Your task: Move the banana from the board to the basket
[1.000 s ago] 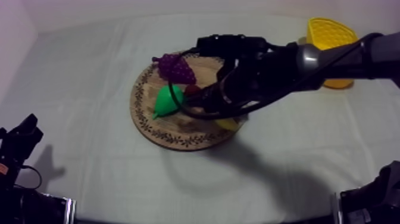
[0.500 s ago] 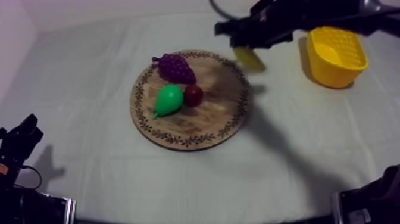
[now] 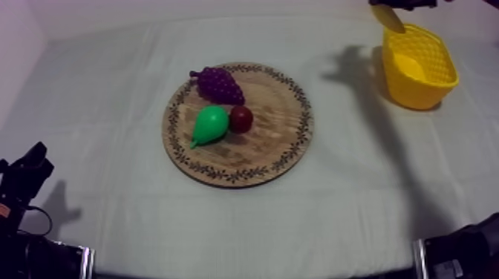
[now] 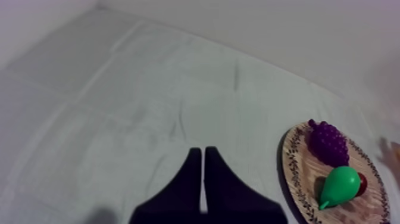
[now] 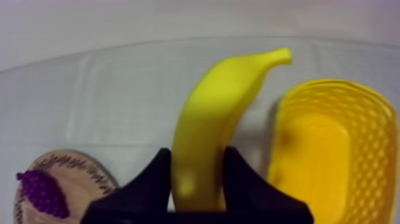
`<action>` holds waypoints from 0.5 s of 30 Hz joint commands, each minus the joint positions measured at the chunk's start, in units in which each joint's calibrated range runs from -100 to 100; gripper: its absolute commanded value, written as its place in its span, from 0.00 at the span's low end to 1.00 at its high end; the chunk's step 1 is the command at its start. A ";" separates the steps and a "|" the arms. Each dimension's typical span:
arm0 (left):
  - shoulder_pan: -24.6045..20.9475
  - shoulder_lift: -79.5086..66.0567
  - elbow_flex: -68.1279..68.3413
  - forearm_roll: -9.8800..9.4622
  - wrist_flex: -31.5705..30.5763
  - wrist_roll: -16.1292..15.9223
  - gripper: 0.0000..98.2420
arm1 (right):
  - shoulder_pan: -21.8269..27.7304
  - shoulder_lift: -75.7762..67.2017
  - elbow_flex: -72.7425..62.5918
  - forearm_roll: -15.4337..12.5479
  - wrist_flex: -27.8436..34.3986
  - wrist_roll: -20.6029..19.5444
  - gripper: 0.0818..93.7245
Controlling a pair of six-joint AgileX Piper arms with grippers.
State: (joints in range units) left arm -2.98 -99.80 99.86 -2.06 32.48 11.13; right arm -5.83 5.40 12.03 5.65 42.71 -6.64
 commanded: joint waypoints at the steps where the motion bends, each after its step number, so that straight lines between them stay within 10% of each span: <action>1: -0.03 -0.03 0.03 -0.01 0.02 -0.01 0.00 | 4.97 0.23 -0.18 -1.72 -0.53 3.23 0.19; 15: -0.03 -0.03 0.03 -0.01 0.02 -0.02 0.00 | 13.76 4.12 5.14 -3.46 -5.63 7.14 0.20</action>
State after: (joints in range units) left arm -2.98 -99.80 99.86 -2.06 32.48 11.13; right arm 7.57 9.28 16.23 1.88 38.13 0.50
